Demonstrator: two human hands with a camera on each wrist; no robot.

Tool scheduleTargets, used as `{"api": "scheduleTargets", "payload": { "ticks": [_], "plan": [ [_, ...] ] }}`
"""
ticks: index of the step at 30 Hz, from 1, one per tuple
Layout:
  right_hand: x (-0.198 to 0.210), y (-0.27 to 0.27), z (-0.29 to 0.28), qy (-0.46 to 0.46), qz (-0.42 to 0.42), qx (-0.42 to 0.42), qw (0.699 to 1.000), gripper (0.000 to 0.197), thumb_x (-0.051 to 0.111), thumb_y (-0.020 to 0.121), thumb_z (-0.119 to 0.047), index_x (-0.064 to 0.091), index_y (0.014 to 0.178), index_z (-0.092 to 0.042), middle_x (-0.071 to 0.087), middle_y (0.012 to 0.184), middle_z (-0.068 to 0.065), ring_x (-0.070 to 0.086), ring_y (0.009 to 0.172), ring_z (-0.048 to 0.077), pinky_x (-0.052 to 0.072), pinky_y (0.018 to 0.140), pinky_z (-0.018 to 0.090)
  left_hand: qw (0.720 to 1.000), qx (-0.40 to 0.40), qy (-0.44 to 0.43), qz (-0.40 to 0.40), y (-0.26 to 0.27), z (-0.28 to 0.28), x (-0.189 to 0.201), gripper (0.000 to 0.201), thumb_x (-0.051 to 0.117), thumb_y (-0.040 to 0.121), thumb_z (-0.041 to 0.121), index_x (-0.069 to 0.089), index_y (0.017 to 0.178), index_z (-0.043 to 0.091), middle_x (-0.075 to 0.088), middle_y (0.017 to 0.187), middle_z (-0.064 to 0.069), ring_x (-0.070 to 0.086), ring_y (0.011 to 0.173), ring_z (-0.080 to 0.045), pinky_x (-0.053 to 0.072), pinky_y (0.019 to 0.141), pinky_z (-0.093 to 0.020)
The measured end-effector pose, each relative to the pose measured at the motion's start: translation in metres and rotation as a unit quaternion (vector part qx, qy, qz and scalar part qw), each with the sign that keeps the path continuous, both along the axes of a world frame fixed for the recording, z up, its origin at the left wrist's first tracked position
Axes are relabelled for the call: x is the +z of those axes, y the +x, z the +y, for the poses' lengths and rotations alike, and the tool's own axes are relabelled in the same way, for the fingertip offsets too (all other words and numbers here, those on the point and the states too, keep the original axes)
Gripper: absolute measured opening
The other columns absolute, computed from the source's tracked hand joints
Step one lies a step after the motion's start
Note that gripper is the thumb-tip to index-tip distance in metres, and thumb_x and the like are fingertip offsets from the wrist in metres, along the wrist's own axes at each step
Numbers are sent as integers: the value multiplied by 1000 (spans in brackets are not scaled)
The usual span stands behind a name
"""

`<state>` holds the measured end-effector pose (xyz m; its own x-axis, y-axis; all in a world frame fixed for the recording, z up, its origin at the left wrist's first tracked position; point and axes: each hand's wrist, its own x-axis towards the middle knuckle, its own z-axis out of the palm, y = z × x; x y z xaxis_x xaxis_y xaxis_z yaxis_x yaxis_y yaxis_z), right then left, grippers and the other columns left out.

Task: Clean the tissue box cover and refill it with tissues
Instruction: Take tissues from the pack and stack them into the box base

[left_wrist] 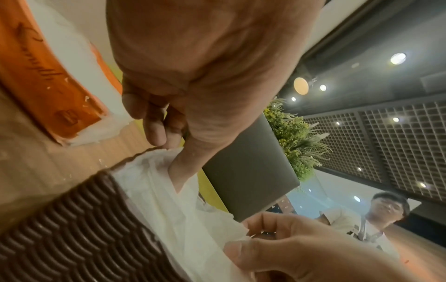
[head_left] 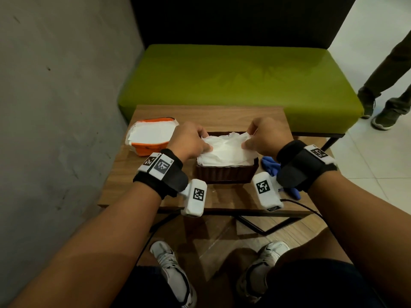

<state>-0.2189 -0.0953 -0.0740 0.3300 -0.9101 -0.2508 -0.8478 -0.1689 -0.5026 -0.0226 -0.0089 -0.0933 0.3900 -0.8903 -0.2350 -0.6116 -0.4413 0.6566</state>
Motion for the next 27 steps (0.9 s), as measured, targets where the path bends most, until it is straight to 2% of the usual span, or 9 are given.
{"api": "scheduleTargets", "payload": {
  "ticks": [6, 8, 11, 15, 17, 19, 22, 25, 27],
  "plan": [
    [3, 6, 1, -54, 61, 87, 993, 12, 81, 87, -18, 71, 92, -14, 71, 95, 8, 66, 88, 27, 53, 72, 36, 998, -31, 19, -55, -6, -5, 2, 25, 94, 78, 21, 78, 96, 13, 66, 82, 4, 64, 81, -20, 54, 75, -33],
    [4, 7, 0, -60, 77, 102, 990, 12, 81, 85, -18, 75, 92, -9, 73, 93, 10, 69, 85, 28, 59, 74, 39, 998, -24, 21, -62, -5, -7, 0, 29, 96, 75, 23, 78, 96, 14, 68, 88, 1, 66, 83, -22, 57, 77, -36],
    [3, 9, 0, -51, 102, 128, 985, 17, 85, 83, -18, 77, 93, -6, 75, 90, 13, 71, 82, 29, 57, 68, 36, 996, -14, 25, -79, -2, -7, -2, 32, 97, 73, 24, 71, 90, 20, 68, 99, -6, 65, 82, -24, 49, 71, -33],
    [-7, 12, 0, -81, 105, 148, 980, 26, 82, 84, -18, 75, 108, -9, 74, 103, 14, 70, 90, 33, 61, 79, 43, 993, -13, 19, -114, 0, -8, -4, 32, 92, 78, 20, 61, 86, 25, 54, 117, -7, 63, 94, -29, 53, 81, -36],
    [-12, 10, -1, -133, 93, 140, 977, 18, 75, 88, -17, 71, 105, -15, 71, 100, 10, 67, 88, 33, 60, 75, 43, 990, -42, 7, -132, 1, -9, -7, 29, 87, 80, 15, 61, 75, 25, 64, 107, -5, 64, 94, -27, 56, 80, -39],
    [-12, 8, -3, -193, 77, 118, 971, 6, 67, 91, -15, 68, 96, -18, 66, 91, 6, 61, 81, 31, 51, 67, 37, 987, -73, -8, -144, 1, -10, -8, 24, 82, 80, 10, 65, 68, 23, 71, 85, 1, 68, 86, -26, 58, 73, -41],
    [-9, 8, -8, -172, 89, 119, 974, 14, 60, 94, -13, 73, 90, -17, 70, 86, 8, 64, 76, 31, 53, 64, 36, 979, -142, -21, -144, -6, -10, 0, 9, 80, 87, 15, 79, 81, 22, 69, 73, 8, 66, 74, -17, 49, 64, -30],
    [-2, 10, -8, -118, 122, 146, 974, 19, 60, 94, -11, 77, 93, -19, 73, 92, 10, 68, 80, 32, 61, 73, 40, 958, -237, 4, -165, -18, -17, 10, 8, 77, 94, 15, 84, 96, 18, 78, 91, 0, 69, 82, -17, 47, 66, -26],
    [1, 14, -9, -104, 109, 142, 978, 18, 60, 95, -10, 77, 94, -16, 74, 92, 10, 70, 78, 31, 63, 74, 43, 941, -276, 47, -188, -22, -25, 10, 14, 75, 95, 10, 83, 105, 17, 79, 102, -3, 69, 84, -18, 53, 73, -32]
  ]
}}
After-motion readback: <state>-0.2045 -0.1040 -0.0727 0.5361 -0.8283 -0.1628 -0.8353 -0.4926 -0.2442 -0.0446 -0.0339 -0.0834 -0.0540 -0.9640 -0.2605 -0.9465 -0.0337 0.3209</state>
